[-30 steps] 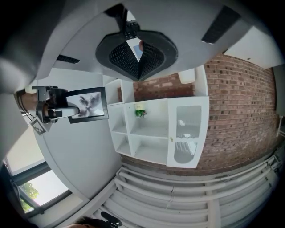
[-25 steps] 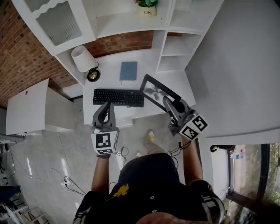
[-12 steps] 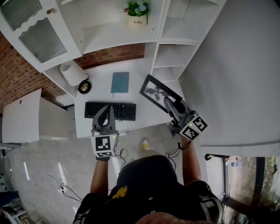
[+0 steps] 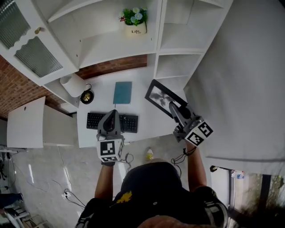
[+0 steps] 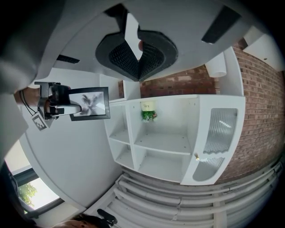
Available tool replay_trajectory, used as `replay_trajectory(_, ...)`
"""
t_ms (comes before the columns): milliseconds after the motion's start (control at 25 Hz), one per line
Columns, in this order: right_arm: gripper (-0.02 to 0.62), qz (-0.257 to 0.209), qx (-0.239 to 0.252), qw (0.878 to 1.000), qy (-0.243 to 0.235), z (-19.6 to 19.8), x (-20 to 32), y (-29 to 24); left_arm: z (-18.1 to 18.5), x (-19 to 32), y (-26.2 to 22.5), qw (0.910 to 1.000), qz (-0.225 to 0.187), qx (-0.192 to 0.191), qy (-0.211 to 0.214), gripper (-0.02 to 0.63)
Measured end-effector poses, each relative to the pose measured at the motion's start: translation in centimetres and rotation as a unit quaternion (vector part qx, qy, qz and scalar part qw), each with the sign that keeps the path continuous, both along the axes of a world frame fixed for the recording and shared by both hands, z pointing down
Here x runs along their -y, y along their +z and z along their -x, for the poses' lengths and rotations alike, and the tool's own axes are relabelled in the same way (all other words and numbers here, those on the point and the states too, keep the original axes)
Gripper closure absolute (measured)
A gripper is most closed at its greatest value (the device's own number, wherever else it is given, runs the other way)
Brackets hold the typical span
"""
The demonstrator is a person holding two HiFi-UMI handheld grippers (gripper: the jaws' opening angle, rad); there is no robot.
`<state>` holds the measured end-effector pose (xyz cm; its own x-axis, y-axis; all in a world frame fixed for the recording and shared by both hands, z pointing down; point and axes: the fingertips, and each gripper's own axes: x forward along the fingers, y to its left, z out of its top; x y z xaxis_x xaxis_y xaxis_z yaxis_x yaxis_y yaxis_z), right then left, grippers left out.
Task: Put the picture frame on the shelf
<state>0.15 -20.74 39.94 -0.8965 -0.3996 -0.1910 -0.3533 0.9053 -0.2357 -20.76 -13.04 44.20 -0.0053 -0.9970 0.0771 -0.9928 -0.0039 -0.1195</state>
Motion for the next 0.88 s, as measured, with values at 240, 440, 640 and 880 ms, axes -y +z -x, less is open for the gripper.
replay_trajectory(240,0.580,0.009,-0.012,1.000,0.006,-2.5,2.6,0.3,-2.1,2.7,-0.2,0.9997,-0.009,-0.022,0.003,0.589)
replay_trajectory(440,0.580,0.017,-0.010,1.000,0.023,-3.8,3.8,1.0,-3.6,4.4,1.0,0.9994,0.009,-0.018,0.027,0.589)
replay_trajectory(640,0.580,0.016,-0.009,0.998,0.054,-5.1,3.9,1.2,-4.7,5.9,0.9,0.9979,0.007,-0.014,0.063,0.589)
replay_trajectory(880,0.580,0.016,-0.011,0.996,0.089,-5.9,4.0,0.3,-5.2,8.0,-0.2,0.9940,0.003,-0.014,0.109,0.589)
